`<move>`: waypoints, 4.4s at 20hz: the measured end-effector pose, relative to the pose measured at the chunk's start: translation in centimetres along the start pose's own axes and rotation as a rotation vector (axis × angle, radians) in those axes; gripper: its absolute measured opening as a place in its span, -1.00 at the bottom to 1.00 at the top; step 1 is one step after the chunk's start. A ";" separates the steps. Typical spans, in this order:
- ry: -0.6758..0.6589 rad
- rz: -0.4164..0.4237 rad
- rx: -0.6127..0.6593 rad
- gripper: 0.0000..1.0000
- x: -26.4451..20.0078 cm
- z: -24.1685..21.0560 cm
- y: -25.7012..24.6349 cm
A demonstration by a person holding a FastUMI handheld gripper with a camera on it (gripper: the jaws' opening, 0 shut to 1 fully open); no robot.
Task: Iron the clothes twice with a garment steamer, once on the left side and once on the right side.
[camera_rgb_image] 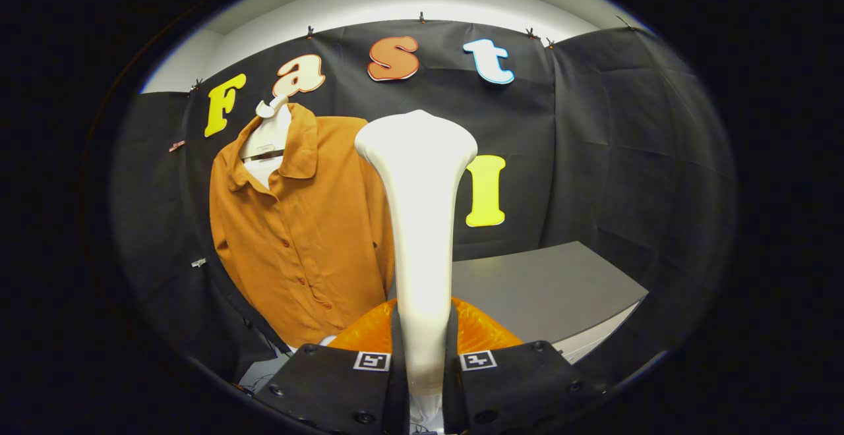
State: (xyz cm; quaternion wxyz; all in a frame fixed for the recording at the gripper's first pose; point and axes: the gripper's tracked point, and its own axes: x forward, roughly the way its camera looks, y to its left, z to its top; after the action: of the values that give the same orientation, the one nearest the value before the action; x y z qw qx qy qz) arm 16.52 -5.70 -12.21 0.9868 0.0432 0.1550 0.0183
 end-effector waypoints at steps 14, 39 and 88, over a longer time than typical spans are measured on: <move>-0.073 0.014 -0.056 -0.54 7.2 -2.3 12.2; 0.114 -0.031 -0.126 -0.53 12.7 -18.5 12.5; -0.085 0.027 -0.210 -0.54 5.1 -10.0 19.5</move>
State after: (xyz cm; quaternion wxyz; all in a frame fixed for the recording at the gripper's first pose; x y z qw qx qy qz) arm 17.80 14.73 -21.51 0.9912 -0.0574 0.1096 0.0459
